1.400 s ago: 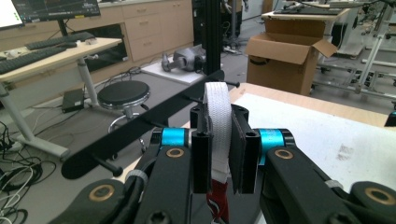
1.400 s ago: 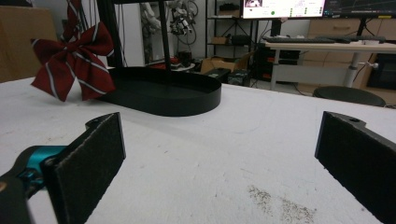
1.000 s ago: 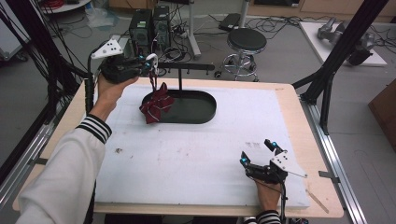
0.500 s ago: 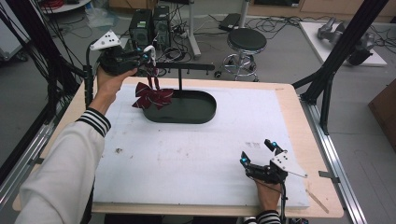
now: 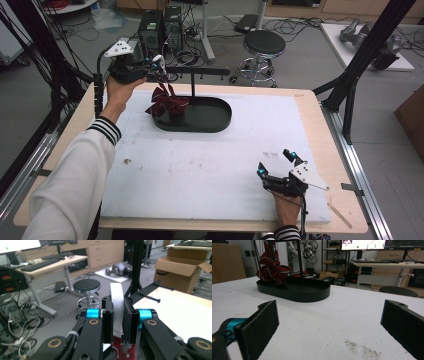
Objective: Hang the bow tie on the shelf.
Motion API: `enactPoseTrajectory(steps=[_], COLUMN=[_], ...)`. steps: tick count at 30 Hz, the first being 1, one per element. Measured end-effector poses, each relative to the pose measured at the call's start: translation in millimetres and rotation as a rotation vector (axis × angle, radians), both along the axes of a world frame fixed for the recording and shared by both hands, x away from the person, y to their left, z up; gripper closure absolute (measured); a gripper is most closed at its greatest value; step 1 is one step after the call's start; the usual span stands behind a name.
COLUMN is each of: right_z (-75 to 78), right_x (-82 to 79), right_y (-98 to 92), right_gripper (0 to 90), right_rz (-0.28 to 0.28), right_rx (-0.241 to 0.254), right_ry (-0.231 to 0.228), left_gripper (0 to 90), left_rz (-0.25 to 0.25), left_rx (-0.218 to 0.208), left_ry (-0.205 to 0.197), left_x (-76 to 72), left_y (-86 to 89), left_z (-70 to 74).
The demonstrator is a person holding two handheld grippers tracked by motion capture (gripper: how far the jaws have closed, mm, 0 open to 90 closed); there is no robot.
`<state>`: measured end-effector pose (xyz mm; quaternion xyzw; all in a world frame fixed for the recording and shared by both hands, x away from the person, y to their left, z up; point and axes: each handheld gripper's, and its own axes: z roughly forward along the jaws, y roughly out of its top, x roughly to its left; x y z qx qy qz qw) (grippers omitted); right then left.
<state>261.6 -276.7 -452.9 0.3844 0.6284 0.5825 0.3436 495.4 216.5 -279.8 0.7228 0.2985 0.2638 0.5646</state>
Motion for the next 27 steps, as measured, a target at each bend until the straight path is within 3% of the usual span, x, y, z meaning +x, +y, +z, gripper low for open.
enactPoseTrajectory(steps=[7,18,21,27], right_z=[0.0,-0.1,-0.1,-0.4], right_x=[-0.3,-0.6,-0.6,-1.6], right_y=[0.3,0.1,-0.1,-0.7], right_gripper=[0.6,0.6,0.6,0.6], right_rz=[-0.001,-0.007,-0.008,-0.004], right_rx=[0.001,0.001,0.000,0.012], right_ry=[0.003,-0.003,-0.005,-0.006], left_gripper=[80.3,79.8,79.0,65.5], left_rz=[0.062,0.088,0.101,0.131], left_rx=[0.023,0.044,0.032,0.021], left_ry=[0.082,0.134,0.154,0.181], left_x=[8.1,10.7,11.2,10.3], left_y=[6.2,6.0,6.2,9.8], left_z=[-18.6,-30.9,-32.5,-35.4])
